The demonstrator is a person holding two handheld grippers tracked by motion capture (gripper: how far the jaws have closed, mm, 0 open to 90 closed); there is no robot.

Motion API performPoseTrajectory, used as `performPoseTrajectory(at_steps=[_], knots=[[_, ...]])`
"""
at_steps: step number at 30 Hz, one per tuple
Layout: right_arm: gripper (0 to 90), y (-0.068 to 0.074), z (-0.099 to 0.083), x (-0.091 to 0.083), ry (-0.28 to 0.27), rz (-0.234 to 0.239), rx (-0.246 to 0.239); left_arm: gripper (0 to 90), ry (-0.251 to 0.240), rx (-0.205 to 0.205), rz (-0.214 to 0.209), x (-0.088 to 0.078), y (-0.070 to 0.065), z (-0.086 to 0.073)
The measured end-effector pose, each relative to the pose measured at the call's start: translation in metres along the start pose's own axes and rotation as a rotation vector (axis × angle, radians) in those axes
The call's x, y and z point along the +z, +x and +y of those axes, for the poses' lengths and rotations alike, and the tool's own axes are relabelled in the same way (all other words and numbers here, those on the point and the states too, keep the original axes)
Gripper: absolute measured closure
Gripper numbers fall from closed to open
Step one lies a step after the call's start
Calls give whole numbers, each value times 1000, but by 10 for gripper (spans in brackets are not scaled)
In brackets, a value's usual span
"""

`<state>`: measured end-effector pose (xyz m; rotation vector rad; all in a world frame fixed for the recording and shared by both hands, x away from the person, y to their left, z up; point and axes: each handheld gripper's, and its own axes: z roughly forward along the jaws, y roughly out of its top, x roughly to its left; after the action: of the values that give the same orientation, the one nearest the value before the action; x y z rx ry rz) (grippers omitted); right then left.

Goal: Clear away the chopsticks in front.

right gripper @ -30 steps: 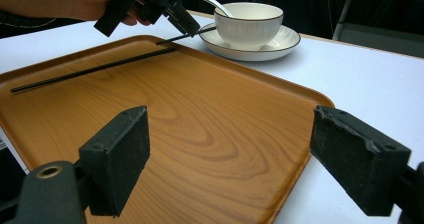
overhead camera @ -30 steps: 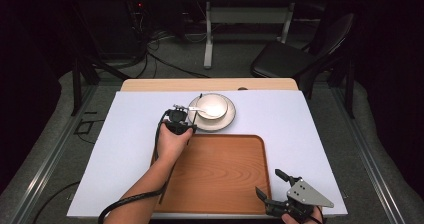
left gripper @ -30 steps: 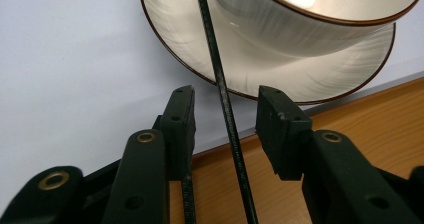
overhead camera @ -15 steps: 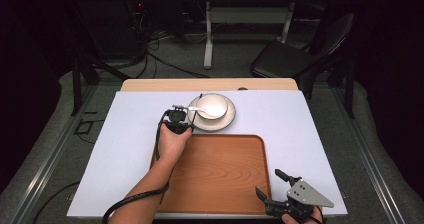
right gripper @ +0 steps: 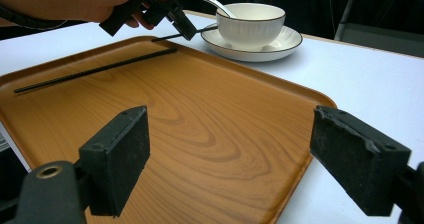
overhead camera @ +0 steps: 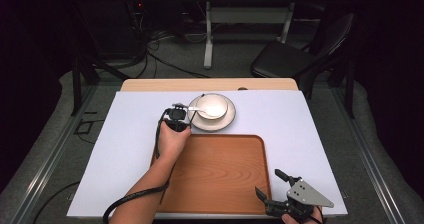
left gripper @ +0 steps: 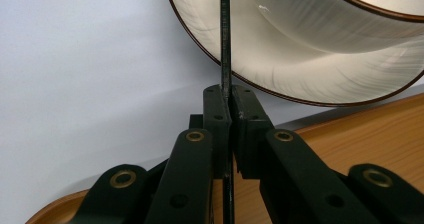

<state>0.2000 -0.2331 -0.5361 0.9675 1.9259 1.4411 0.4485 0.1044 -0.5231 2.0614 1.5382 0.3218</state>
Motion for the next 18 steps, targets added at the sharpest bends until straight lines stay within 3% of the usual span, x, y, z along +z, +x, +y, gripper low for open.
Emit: performPoseTrajectory(at_steps=[11, 18], knots=[[160, 0, 0, 0, 0, 0, 1, 860, 33, 9, 21, -3, 4, 4], [160, 0, 0, 0, -1, -1, 2, 860, -4, -22, 9, -28, 22, 2]])
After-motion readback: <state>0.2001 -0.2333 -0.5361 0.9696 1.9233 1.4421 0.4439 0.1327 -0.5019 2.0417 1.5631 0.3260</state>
